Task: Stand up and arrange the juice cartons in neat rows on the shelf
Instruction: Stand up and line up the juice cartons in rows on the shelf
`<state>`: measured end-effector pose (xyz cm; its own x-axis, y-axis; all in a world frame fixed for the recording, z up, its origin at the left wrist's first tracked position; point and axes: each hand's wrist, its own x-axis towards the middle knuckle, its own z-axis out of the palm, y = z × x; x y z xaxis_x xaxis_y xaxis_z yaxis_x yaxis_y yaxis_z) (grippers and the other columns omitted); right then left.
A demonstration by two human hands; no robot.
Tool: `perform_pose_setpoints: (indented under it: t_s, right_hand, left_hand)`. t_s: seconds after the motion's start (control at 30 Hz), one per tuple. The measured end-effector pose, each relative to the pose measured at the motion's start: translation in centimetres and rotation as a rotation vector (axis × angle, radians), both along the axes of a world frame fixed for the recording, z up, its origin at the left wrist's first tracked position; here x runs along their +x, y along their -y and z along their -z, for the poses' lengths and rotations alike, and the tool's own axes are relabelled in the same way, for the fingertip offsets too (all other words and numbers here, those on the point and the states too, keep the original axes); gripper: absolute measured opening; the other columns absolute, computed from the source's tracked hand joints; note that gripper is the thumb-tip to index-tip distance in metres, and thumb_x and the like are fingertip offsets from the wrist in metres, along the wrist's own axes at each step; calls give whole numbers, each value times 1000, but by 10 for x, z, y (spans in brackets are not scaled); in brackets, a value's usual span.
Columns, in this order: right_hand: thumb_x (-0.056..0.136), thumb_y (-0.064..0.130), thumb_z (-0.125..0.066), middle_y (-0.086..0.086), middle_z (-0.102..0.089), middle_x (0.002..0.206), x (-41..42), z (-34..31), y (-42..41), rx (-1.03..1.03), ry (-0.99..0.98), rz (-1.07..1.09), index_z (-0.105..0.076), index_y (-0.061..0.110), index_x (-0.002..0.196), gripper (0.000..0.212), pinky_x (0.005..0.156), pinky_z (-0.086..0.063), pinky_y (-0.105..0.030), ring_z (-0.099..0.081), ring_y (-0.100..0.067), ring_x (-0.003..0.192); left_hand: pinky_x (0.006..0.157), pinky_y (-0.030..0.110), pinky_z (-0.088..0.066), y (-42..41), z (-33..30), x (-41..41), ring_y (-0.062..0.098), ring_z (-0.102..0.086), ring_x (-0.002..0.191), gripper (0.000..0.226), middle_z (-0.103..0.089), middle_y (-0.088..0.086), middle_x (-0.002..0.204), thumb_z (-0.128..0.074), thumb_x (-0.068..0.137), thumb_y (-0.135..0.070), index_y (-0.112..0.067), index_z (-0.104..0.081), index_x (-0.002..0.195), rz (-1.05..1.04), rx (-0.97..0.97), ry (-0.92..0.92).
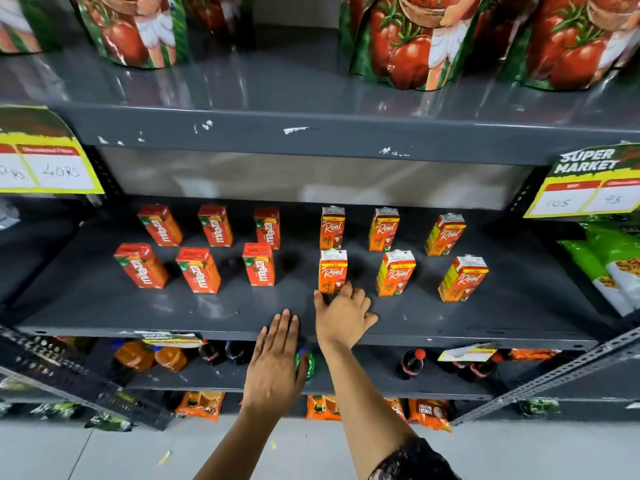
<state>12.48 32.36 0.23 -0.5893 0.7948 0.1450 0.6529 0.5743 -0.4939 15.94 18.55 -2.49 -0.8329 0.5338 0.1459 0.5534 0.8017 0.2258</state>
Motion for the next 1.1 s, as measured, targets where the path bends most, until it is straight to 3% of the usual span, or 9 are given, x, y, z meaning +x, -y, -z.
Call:
perform_pose_setpoints:
  t_s: [0.2,0.37,0.53,0.7,0.8,1.1]
  right_hand:
    - [77,56,-61,-12,-61,114,-1,2,-1,-2,2,7,-56,12,116,59,84,-37,-48,-53,-31,107]
    - [67,58,-71,-14,-59,116,8,-5,14,-70,-101,113,-38,10,134,88,83,-42,-48,-56,-33,107]
    - [71,60,-65,-7,-61,104,10,-11,72,-14,-163,18,-44,15,123,72,74,-41,-43,-59,-29,97]
    - [70,63,-62,-6,-55,125,-21,-16,106,-75,-108,-134,-35,18,136,85,86,-39,-48,-52,-28,114]
    - [69,64,-63,-8,-54,128,-39,-13,116,-86,-66,-130,-32,14,139,91,88,-39,-50,-51,-30,115]
    - [77,53,-62,-9,-61,109,-67,-4,125,-27,-38,-6,-51,13,116,57,83,-38,-49,-54,-30,102]
  left_hand:
    - [112,39,-14,-1,2,0,22,-24,141,63,-33,10,151,-32,93,-43,-7,-34,146,1,-9,4]
    - [111,40,-18,4,-5,0,25,-30,139,62,-36,13,149,-33,93,-41,-3,-40,142,23,26,-12]
    - [114,39,-14,30,-10,-14,27,-35,137,61,-39,18,146,-36,88,-32,1,-41,140,-27,-1,-73]
    - [114,40,-14,70,-15,-31,27,-34,136,62,-42,18,144,-36,88,-33,3,-41,139,-82,3,-100]
    - [114,39,-13,87,-12,-39,29,-41,133,60,-48,20,139,-37,88,-32,6,-48,133,-123,-13,-79]
    - [113,32,-9,108,-11,-51,29,-47,128,59,-51,19,136,-34,90,-35,4,-51,131,-76,-7,-1]
